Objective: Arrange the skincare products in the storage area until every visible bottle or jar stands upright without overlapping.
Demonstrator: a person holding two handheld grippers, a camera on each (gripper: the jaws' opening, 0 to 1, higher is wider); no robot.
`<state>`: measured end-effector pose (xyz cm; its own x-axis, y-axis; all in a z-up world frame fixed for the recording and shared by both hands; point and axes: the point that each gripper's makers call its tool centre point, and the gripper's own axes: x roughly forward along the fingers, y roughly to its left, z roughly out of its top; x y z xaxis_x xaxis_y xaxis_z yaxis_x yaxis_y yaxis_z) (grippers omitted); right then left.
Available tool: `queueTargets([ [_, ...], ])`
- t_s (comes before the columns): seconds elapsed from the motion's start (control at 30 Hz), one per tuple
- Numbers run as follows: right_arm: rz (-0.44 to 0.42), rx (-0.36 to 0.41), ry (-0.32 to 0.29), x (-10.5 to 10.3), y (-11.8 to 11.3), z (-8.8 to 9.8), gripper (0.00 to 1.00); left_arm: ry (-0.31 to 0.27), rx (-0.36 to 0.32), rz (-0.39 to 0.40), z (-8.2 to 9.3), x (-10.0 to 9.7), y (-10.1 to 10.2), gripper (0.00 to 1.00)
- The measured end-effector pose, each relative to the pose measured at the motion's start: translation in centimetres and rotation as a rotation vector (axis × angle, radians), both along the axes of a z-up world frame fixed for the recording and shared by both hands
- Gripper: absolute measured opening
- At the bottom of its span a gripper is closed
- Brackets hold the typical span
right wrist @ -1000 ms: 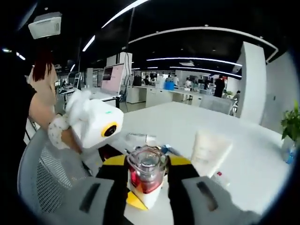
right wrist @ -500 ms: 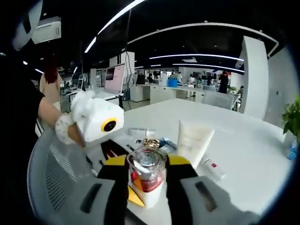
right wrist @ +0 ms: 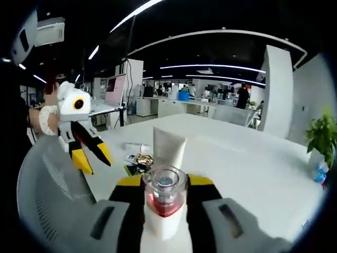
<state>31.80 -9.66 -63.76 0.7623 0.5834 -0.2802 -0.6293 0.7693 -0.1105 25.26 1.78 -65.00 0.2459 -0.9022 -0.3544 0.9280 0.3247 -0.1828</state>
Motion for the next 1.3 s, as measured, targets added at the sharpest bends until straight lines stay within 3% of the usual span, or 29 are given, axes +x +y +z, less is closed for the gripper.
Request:
queueTargets([
  [0.3,0.033,0.057,0.003,2.7,0.5,-0.4,0.29,-0.023,-0.083,0.169,2.2,0.7,3.4,0.16],
  [0.43,0.045,0.102,-0.009,3.2,0.7,-0.1,0.29,-0.003,-0.088,0.202,1.6,0.7,4.1,0.15],
  [0.53,0.107,0.134,-0.023,2.8,1.1,0.3,0.30,0.009,-0.085,0.217,1.3,0.7,4.3,0.14],
  [0.7,0.125,0.127,-0.051,2.8,1.1,0.6,0.32,0.014,-0.089,0.227,1.1,0.8,4.7,0.13],
  [0.77,0.102,0.162,-0.065,3.2,0.8,1.2,0.47,0.022,-0.094,0.234,1.1,0.9,4.8,0.13],
  [0.83,0.108,0.229,-0.037,3.0,0.9,1.5,0.60,0.023,-0.097,0.240,1.2,1.0,4.9,0.13],
  [0.87,0.107,0.197,-0.033,2.9,0.5,1.2,0.57,0.023,-0.095,0.240,1.2,1.0,5.0,0.13],
  [0.93,0.113,0.056,-0.025,2.3,-0.4,-0.6,0.48,0.016,-0.085,0.246,1.2,1.0,5.2,0.13],
  [1.03,0.110,0.107,0.045,1.3,-0.6,-2.6,0.39,0.028,-0.091,0.258,1.0,0.9,5.5,0.13],
  [1.1,0.090,0.080,0.072,1.2,-1.2,-4.1,0.36,0.046,-0.088,0.263,0.5,0.8,5.5,0.13],
  [1.2,0.072,0.130,0.129,0.9,-1.3,-5.3,0.32,0.047,-0.071,0.254,0.3,0.7,5.3,0.12],
  [1.3,0.081,0.115,0.135,1.0,-1.2,-5.9,0.30,0.049,-0.068,0.247,0.2,0.6,5.2,0.12],
])
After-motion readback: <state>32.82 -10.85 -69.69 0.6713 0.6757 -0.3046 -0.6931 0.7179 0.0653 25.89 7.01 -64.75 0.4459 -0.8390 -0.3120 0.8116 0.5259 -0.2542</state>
